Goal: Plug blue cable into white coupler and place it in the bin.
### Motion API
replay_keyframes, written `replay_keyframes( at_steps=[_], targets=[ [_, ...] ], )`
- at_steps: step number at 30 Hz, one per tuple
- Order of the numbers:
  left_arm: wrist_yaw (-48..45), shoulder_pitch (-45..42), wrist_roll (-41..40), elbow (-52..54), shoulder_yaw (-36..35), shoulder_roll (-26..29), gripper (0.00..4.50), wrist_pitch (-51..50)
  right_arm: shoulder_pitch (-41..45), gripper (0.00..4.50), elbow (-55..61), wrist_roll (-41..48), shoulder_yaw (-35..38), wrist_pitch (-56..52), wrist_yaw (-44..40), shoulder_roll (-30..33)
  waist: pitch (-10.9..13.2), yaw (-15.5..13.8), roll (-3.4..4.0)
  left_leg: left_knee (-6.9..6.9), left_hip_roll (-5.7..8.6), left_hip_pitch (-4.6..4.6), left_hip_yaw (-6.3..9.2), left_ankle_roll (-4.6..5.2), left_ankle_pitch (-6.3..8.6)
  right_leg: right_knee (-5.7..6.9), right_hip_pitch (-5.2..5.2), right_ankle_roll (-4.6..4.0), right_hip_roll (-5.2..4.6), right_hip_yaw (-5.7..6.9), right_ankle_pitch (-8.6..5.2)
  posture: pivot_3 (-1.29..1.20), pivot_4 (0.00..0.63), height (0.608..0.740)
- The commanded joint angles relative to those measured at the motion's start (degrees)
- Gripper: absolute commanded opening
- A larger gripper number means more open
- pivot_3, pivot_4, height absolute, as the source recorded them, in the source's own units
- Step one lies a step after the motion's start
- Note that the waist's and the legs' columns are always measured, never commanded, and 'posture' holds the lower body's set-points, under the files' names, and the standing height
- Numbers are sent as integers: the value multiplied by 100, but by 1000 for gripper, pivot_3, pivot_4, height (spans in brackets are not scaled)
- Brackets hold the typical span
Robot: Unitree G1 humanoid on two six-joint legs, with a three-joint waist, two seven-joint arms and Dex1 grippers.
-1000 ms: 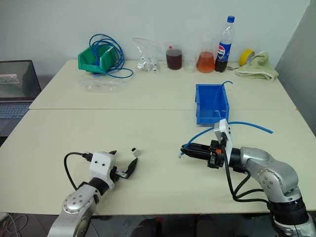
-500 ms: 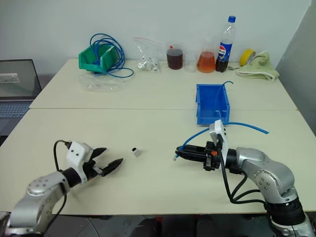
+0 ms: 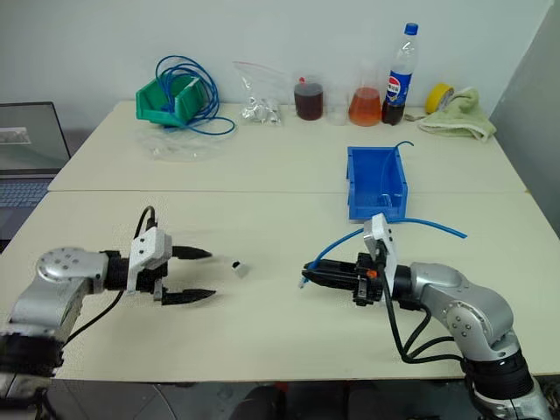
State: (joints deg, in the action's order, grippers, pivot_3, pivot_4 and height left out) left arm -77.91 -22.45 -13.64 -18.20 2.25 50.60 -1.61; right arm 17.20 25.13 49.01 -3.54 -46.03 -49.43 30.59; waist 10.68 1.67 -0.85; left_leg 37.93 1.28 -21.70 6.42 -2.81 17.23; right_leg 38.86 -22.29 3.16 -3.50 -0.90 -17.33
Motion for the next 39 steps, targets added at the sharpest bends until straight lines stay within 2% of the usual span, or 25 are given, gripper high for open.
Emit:
replay_keyframes(
  at_steps=[1,12,18,27,33,39],
  targets=[
    [-324,-325,222,-507,219,-171,4500,677,65,108,227,134,40,-17,11,-9,0,8,0,0,1,-1,0,0,0,0,0,0,-1,-1,0,0,150,740],
    [-449,-1067,599,-1716,436,-603,4500,1560,124,108,236,160,9,-120,-6,14,0,17,-1,4,2,-5,2,1,-1,6,-4,0,0,4,0,0,150,740],
    [-521,-1039,515,-1686,367,-689,4500,1422,145,108,219,165,42,-148,-37,59,0,25,-1,5,1,-5,4,1,-1,8,-4,0,0,4,0,0,150,740],
    [-111,182,-91,-71,-117,-618,4500,331,78,108,250,170,73,-151,-44,83,0,32,-1,6,-2,-4,8,1,-1,10,-4,0,0,1,0,0,150,740],
    [993,895,-114,992,-264,-1019,4500,-284,108,108,213,157,25,-134,-59,55,0,4,-1,9,-3,-3,11,1,-1,10,-2,0,-4,1,0,0,150,740],
    [1841,1043,22,1244,-296,-1390,4500,-373,163,108,159,132,-4,-131,-110,56,-1,1,-1,12,0,-3,11,1,-1,11,0,0,-4,3,1,0,150,740]
  ],
)
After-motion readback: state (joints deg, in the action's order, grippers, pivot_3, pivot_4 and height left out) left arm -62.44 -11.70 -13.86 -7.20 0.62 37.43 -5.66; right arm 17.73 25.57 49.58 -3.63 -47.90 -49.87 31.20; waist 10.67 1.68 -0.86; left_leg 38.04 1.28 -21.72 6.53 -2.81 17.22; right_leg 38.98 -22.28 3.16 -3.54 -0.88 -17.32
